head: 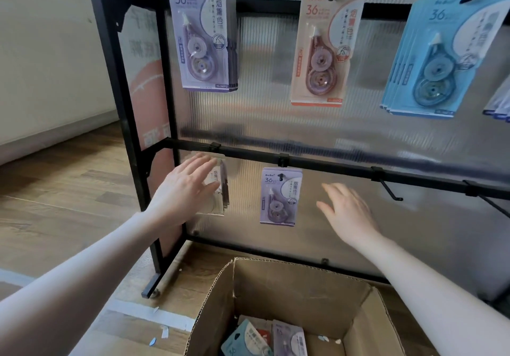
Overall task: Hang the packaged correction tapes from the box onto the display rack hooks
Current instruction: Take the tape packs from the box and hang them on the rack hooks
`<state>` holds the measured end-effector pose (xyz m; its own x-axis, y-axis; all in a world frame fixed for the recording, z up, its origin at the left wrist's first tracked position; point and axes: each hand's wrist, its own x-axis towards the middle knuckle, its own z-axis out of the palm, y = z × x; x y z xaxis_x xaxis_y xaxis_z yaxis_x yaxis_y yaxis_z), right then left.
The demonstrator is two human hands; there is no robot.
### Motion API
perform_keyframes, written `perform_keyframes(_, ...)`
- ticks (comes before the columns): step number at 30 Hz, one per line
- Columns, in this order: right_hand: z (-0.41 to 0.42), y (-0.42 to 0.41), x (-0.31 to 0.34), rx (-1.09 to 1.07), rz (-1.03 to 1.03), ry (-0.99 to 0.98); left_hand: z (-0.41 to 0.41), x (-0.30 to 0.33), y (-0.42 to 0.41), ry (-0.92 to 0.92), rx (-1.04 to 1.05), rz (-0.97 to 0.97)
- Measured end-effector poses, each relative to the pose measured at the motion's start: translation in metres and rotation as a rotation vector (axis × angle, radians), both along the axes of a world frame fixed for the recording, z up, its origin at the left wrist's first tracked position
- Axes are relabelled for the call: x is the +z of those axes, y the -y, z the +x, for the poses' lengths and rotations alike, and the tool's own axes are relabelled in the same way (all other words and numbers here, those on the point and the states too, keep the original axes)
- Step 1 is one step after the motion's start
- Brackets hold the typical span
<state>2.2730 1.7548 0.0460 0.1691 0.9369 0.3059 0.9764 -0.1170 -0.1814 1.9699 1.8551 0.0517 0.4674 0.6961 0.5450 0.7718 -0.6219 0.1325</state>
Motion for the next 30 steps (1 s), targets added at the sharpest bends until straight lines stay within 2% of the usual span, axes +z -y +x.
perform_keyframes(7, 0.005, 0.035, -0.043, -0.026, -0.114, -0.051, 0.034, -0.05, 0.043, -0.051, 0.035, -0.136)
perform_keyframes(22, 0.028, 0.09, -0.11, -0.058, -0.23, 0.017, 0.096, -0.132, 0.096, -0.237, -0.064, -0.198)
perform_keyframes(26, 0.023, 0.095, -0.123, 0.016, -0.289, 0.071, 0.1, -0.153, 0.102, -0.348, -0.102, -0.227)
perform_keyframes(30, 0.025, 0.096, -0.127, 0.033, -0.221, 0.123, 0.098, -0.164, 0.106, -0.491, -0.102, -0.235)
